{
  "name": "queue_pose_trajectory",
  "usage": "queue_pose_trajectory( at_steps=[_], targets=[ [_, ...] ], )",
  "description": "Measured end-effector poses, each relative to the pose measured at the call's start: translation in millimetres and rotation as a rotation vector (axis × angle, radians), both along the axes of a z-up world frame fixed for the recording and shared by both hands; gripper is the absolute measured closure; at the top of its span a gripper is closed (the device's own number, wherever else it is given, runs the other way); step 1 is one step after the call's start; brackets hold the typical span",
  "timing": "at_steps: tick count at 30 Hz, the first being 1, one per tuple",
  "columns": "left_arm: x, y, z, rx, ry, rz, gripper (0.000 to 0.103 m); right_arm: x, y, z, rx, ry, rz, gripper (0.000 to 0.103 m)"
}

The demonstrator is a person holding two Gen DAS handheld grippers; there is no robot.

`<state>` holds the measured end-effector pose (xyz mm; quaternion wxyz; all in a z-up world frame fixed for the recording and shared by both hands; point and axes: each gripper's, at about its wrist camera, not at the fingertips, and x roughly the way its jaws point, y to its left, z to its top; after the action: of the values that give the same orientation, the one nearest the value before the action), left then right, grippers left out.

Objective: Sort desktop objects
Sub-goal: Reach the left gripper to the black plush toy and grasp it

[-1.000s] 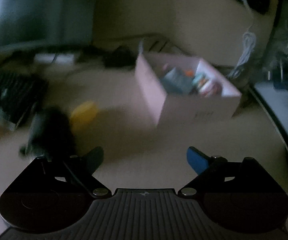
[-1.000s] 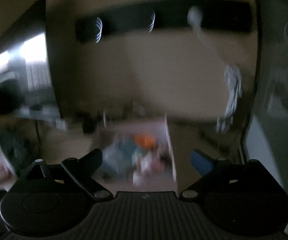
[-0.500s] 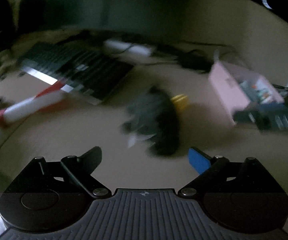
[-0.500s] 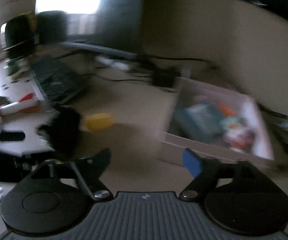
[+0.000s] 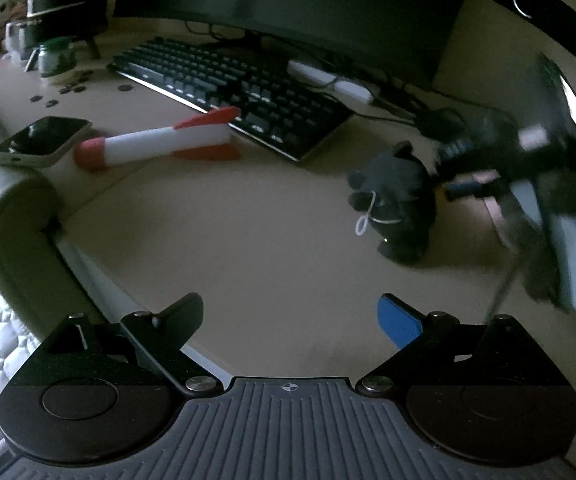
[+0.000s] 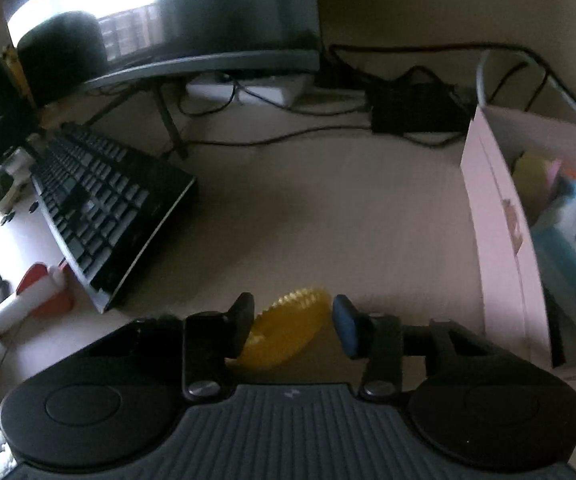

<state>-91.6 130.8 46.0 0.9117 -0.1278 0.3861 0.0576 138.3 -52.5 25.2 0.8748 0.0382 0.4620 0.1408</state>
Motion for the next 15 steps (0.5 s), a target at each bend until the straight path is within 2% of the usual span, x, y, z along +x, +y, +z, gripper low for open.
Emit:
queue_pose_trajectory(
  at_steps=[7,11,15],
  targets=[
    [19,-27,6,0.016,-0.036,-0.079,0.005,-69,-39,0,-0.093,-0.034,0.089,0.074],
    [43,-55,12,0.081,-0.071,-0.149,0.005,-117,-74,0,-0.181,-0.087,0.123,0.074],
    [77,-80,9,0.204,-0.084,-0.173,0.006,-140,-114,3,-0.236,-0.131,0.044,0.073]
  ],
)
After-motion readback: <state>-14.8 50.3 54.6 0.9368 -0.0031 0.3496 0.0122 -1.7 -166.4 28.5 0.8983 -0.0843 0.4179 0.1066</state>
